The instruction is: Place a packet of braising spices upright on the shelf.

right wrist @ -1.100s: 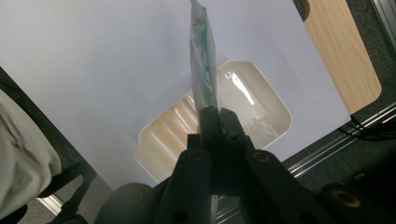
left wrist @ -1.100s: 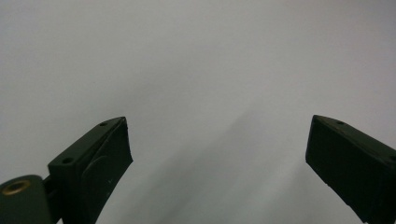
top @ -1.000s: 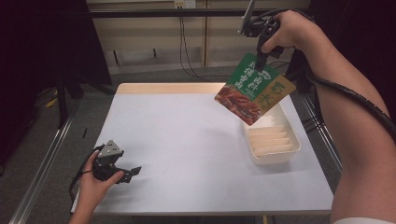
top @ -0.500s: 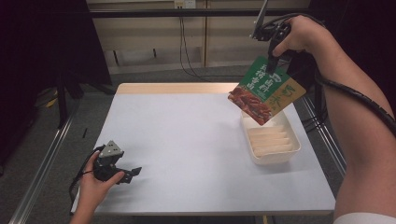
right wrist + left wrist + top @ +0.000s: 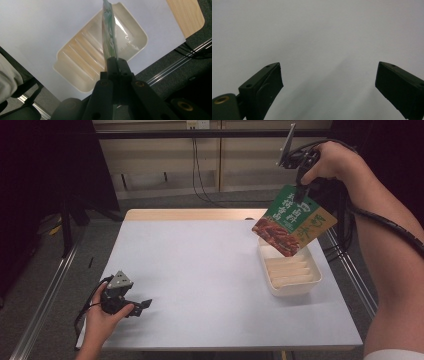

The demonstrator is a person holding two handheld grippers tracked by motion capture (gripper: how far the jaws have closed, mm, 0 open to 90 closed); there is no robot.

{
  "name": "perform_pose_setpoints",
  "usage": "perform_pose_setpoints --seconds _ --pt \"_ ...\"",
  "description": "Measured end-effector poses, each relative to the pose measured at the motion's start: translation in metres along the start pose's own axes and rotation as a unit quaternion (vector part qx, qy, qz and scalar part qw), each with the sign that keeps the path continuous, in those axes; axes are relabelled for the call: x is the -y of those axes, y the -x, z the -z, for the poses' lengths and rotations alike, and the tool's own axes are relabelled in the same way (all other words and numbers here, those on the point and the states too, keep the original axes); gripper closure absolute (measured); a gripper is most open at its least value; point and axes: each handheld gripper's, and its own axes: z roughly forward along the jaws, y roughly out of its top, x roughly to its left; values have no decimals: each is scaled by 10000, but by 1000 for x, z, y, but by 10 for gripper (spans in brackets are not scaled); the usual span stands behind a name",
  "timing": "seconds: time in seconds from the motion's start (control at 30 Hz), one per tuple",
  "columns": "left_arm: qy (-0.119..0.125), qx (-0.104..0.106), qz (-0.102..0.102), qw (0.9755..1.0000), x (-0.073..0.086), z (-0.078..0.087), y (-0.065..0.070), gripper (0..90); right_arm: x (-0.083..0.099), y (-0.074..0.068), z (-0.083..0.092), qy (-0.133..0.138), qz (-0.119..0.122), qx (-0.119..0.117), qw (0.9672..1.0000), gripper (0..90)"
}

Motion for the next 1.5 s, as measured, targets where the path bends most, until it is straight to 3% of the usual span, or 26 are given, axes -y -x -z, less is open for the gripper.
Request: perform_pose_setpoints --seconds 0.37,0.87,1.3,1.5 --pt "-6 -26 5 10000 -1 -1 1 73 11 3 -15 -147 -27 -58 9999 900" --pt "-10 -40 -8 10000 -1 -1 1 74 5 5 -37 -299 -8 -105 9995 900" --pt "-45 10 -30 10000 0 -4 3 76 16 9 -39 -211 -138 -100 9996 900" --pt "-52 11 -46 10000 -1 -5 4 76 24 11 -40 88 -348 20 9994 900"
